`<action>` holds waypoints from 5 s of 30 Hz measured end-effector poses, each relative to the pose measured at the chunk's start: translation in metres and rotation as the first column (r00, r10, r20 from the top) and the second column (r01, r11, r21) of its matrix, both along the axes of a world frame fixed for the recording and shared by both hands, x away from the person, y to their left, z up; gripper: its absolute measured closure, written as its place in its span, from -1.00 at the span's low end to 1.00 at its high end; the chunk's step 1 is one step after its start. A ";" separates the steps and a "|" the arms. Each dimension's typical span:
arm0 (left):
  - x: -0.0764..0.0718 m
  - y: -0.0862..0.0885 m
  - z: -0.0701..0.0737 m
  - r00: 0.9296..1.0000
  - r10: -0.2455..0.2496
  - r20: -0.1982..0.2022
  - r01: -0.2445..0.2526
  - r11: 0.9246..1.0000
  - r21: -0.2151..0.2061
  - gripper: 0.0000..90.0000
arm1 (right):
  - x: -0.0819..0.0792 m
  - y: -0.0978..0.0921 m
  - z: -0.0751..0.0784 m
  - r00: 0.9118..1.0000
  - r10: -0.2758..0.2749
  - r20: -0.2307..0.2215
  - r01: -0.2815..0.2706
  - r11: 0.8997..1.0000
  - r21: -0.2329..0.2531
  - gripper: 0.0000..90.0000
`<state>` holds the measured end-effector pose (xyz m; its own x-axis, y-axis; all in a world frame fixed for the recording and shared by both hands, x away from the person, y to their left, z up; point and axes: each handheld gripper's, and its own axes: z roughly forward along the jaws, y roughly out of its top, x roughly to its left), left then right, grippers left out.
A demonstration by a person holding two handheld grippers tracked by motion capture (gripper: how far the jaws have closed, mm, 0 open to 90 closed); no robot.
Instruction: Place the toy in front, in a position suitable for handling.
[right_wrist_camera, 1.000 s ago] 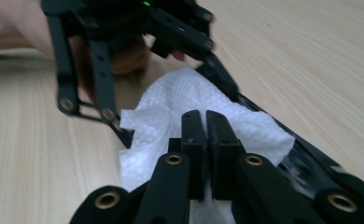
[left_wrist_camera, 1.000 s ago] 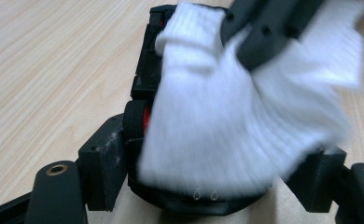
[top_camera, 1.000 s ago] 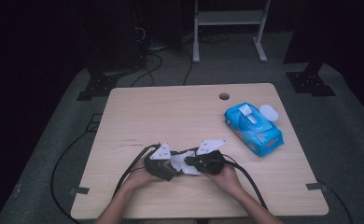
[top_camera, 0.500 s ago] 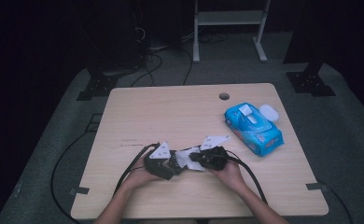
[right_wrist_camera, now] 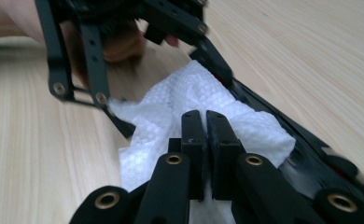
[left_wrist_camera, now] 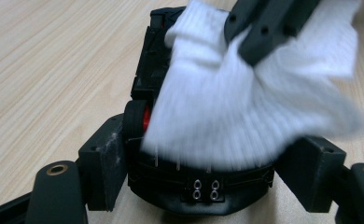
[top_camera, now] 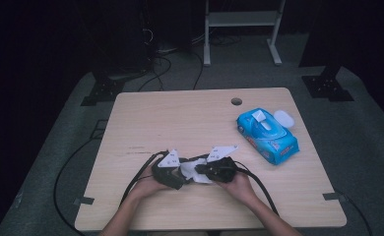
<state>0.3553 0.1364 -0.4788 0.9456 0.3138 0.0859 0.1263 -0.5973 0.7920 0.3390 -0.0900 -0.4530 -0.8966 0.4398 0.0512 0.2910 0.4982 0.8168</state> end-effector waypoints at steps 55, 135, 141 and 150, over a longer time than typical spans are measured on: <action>0.000 0.000 0.000 0.999 -0.017 0.030 0.016 1.000 0.012 -0.45 | 0.042 -0.014 0.002 0.989 -0.148 0.005 0.148 0.989 -0.032 0.92; 0.002 -0.003 0.000 0.999 -0.021 0.039 0.020 1.000 0.008 -0.45 | 0.003 -0.019 -0.002 0.999 -0.031 -0.027 0.031 0.999 0.008 0.91; 0.002 -0.004 0.000 0.999 -0.021 0.043 0.020 1.000 0.014 -0.45 | 0.005 0.012 0.002 1.000 0.018 -0.016 -0.018 1.000 0.016 0.91; 0.003 -0.004 -0.001 0.999 -0.023 0.044 0.023 1.000 0.015 -0.45 | 0.025 0.022 0.004 1.000 -0.024 -0.001 0.024 1.000 0.009 0.91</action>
<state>0.3582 0.1322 -0.4797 0.9478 0.2903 0.1321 0.0774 -0.6110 0.7878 0.3639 -0.0682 -0.4485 -0.8857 0.4609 0.0554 0.3033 0.4840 0.8208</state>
